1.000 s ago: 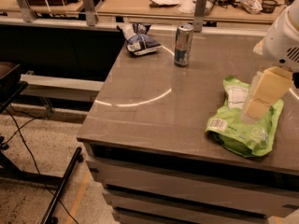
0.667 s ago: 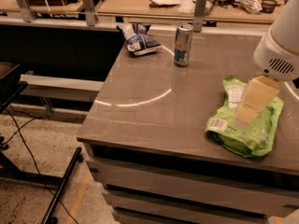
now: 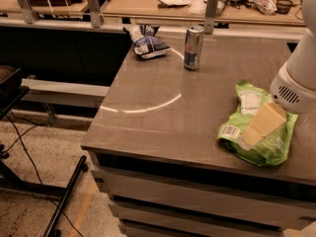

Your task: Move green rice chip bag near redbull can

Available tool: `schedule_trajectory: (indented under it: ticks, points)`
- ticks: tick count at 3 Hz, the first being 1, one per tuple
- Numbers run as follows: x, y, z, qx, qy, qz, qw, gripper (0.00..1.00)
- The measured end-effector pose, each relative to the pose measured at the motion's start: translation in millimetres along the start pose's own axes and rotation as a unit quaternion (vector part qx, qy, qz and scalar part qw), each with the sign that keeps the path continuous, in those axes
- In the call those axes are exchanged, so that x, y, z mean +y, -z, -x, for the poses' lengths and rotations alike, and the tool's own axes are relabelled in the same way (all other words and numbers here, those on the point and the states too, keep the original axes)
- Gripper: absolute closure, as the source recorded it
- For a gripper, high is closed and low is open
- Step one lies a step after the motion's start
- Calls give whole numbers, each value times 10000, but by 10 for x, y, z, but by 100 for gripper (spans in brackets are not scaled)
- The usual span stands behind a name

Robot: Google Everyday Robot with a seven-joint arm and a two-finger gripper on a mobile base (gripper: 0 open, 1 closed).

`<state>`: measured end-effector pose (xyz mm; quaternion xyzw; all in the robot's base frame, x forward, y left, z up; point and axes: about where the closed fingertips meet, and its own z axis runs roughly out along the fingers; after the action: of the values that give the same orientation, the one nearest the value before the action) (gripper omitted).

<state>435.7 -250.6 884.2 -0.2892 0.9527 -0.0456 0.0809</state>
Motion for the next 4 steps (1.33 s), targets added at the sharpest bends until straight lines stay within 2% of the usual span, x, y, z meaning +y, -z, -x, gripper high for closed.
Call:
schedule_trajectory:
  ticks: [1,2,3,4]
  points:
    - [114,-239,-148,-219,-742,402,9962,0]
    - [240,-348,-131,-428,-903,710,9925,0]
    - [342,-409,-68,-609,-787,851,9914,0]
    - [432,-527,-49,-743,-295,855,9931,25]
